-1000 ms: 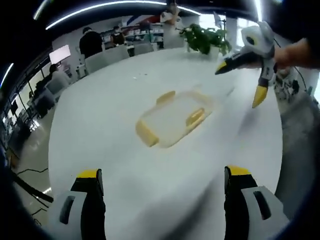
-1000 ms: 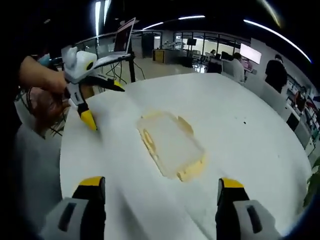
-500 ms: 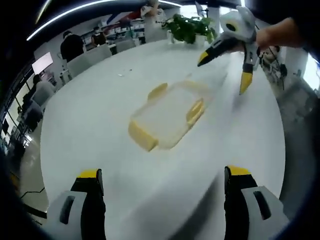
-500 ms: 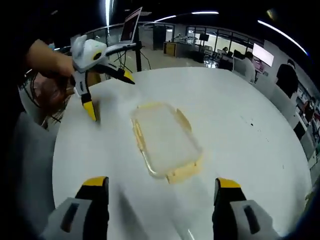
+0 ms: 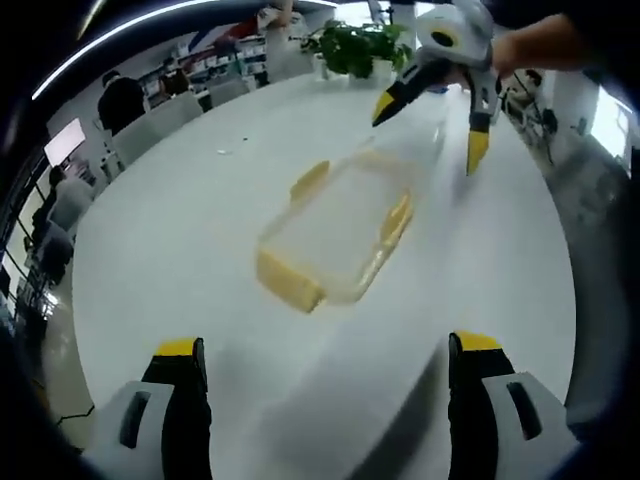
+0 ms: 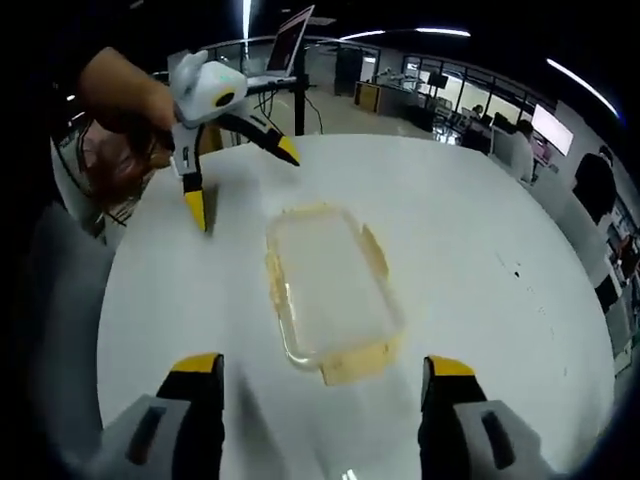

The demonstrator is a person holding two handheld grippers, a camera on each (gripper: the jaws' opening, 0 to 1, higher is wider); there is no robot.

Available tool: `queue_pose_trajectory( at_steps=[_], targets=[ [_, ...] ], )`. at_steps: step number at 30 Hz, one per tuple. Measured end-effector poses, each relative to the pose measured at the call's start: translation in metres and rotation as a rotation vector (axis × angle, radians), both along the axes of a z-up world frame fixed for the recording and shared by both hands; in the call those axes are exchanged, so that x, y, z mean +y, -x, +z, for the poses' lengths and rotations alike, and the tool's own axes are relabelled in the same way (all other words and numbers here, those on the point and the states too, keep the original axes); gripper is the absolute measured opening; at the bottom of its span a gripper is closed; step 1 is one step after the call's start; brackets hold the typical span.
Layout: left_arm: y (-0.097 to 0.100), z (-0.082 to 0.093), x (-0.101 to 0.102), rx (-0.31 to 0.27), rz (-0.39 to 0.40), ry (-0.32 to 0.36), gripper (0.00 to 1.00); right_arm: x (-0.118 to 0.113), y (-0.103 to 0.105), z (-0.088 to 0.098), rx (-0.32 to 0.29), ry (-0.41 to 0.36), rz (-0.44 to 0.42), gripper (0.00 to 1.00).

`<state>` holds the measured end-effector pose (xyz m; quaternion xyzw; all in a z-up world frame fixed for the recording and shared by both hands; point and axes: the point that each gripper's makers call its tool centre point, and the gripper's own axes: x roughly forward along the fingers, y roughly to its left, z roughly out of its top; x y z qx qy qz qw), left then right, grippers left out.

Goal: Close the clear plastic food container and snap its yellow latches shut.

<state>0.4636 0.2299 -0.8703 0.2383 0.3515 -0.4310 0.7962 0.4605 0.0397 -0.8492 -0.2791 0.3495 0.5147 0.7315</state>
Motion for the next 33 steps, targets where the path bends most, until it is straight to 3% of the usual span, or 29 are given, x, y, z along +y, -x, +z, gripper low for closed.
queue_pose_trajectory(
  at_steps=[6,12,14,23,30,33],
  targets=[
    [-0.005,-0.003,-0.005,-0.009,-0.1,-0.029,0.96,0.002,-0.009,-0.001,-0.02,0.033,0.075,0.75],
    [-0.015,-0.003,-0.009,-0.022,-0.143,-0.045,0.96,0.003,-0.014,-0.013,-0.026,0.102,0.166,0.72],
    [-0.021,-0.007,-0.004,-0.028,-0.15,-0.086,0.94,0.006,-0.013,-0.016,-0.023,0.099,0.169,0.71],
    [-0.024,-0.011,-0.006,-0.007,-0.222,-0.1,0.93,0.001,-0.023,-0.025,-0.032,0.129,0.168,0.66],
    [-0.025,-0.013,-0.009,0.025,-0.336,-0.13,0.86,-0.005,-0.028,-0.027,-0.022,0.147,0.191,0.59],
    [-0.029,-0.015,-0.006,0.018,-0.389,-0.181,0.87,-0.008,-0.032,-0.028,-0.02,0.159,0.196,0.55]
  ],
)
